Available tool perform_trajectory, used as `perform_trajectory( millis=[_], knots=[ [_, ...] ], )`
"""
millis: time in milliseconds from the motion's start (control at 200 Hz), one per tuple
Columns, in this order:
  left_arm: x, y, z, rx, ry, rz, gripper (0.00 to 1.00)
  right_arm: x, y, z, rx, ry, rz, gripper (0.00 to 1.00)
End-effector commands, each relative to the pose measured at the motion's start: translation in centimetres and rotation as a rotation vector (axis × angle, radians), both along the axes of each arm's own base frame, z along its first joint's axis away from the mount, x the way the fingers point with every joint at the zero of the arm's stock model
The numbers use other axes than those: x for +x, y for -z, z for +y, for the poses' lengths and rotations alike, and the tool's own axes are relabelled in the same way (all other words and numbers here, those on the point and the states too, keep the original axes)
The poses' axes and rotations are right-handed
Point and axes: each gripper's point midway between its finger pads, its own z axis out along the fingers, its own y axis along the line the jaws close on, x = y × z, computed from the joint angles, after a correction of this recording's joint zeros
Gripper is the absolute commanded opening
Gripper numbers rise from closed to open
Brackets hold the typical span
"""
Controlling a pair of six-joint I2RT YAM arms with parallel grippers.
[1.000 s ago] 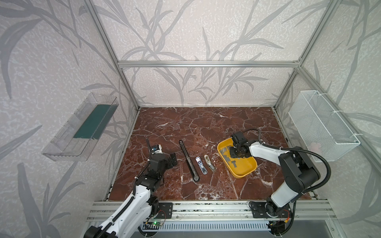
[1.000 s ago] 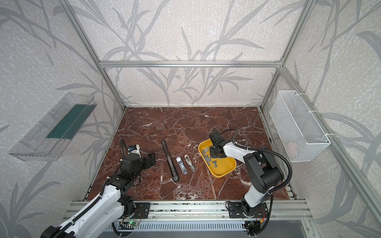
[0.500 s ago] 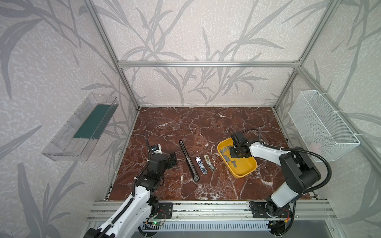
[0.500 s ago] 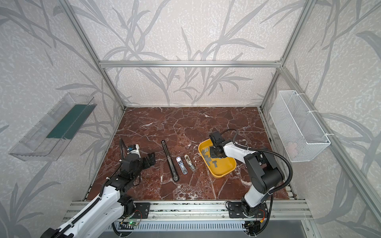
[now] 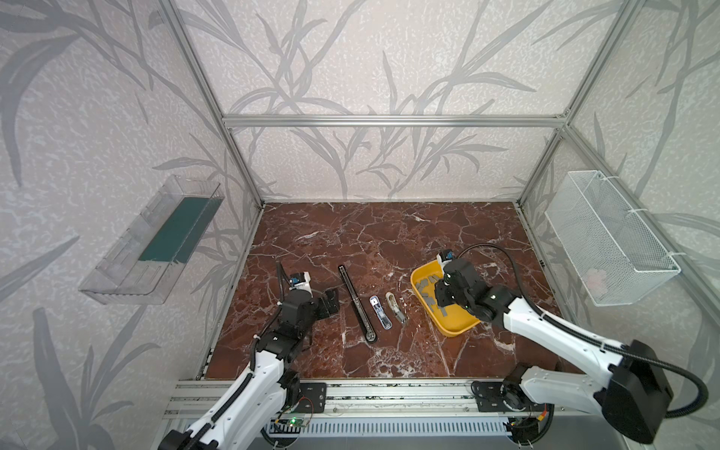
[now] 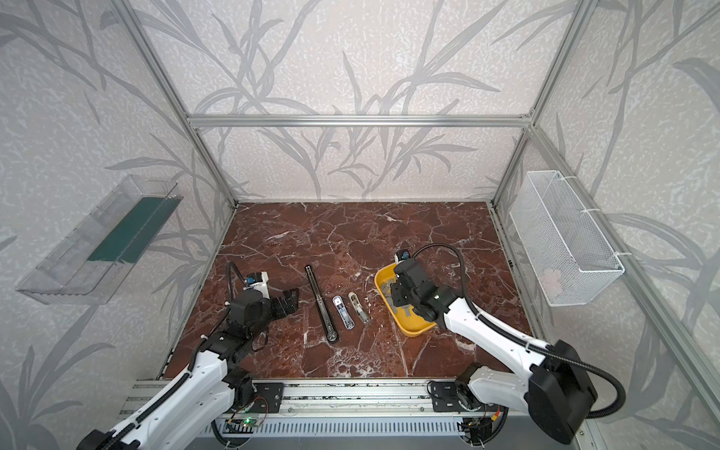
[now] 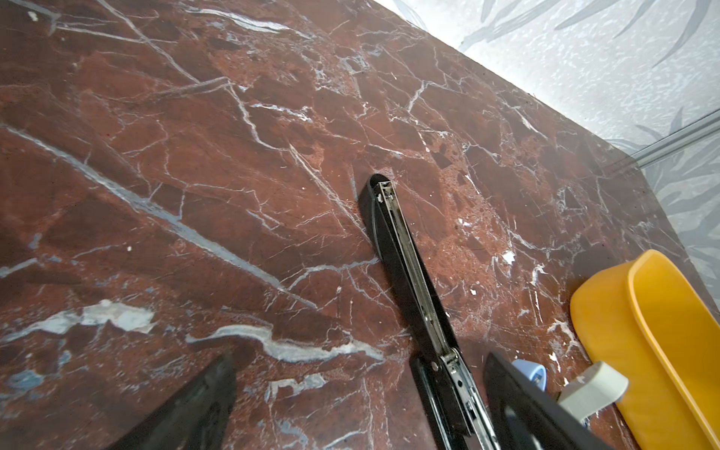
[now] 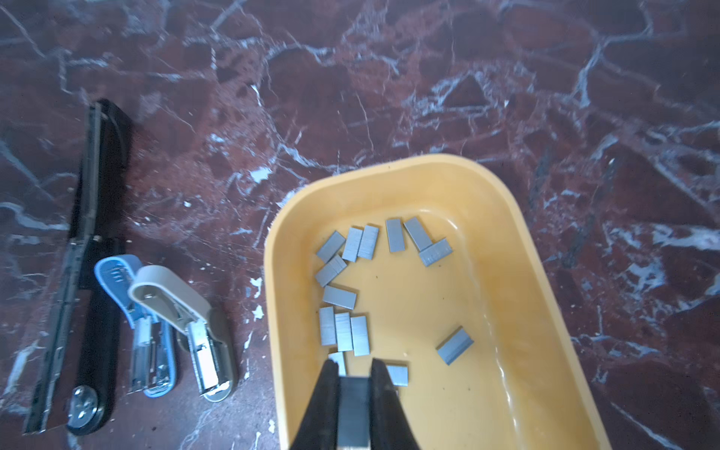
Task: Load the staples into the stapler
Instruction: 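Lift the strip and carry it with the right gripper over the light-blue stapler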
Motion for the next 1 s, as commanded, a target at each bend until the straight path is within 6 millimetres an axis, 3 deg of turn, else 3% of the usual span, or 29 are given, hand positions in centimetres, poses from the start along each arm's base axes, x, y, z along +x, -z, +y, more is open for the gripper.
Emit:
perform_trajectory(
  millis=[0,170,250,320,385,485,525,625,735,995],
  knots=[
    [0.0,0.1,-0.8,-0.038,0.025,0.001,0.99,-1.0,-2.3,0.0,-0.007,-0.01,-0.106,0.11],
    [-0.5,0.5,-1.6,-0.099,0.041,0.073,0.99,-4.0,-5.1,4.8,0.044,-0.143,-0.269,0.11],
    [-1.0,-1.2,-2.5,-0.191,0.047,0.107,0.99,-5.1,-5.2,7.3,0.037,-0.206,-0.294,0.11],
    [-1.1,-3.2,-3.9,-0.261,0.121,0.031,0.99,-5.4,-5.0,9.2,0.046,-0.247,-0.294,0.11],
    [-1.3,-2.7,-2.8,-0.222,0.083,0.012,0.99,-5.5,-4.6,11.0,0.058,-0.28,-0.281,0.11],
    [-2.6,0.1,0.1,-0.059,-0.008,0.082,0.99,-5.9,-3.3,13.1,0.039,-0.323,-0.253,0.11],
    [-3.0,0.7,0.6,-0.071,-0.046,0.102,0.99,-6.0,-2.8,13.6,0.029,-0.33,-0.248,0.11],
    [-3.2,-0.9,-1.8,-0.14,0.094,0.011,0.99,-6.1,-1.4,14.2,0.028,-0.328,-0.229,0.11],
    [-3.5,-1.4,-1.1,-0.142,0.062,-0.031,0.99,-6.7,-0.3,14.5,0.042,-0.334,-0.199,0.1],
    [-3.6,-1.8,-1.1,-0.151,0.069,-0.059,0.99,-6.7,0.2,14.8,0.067,-0.326,-0.216,0.1]
  ],
)
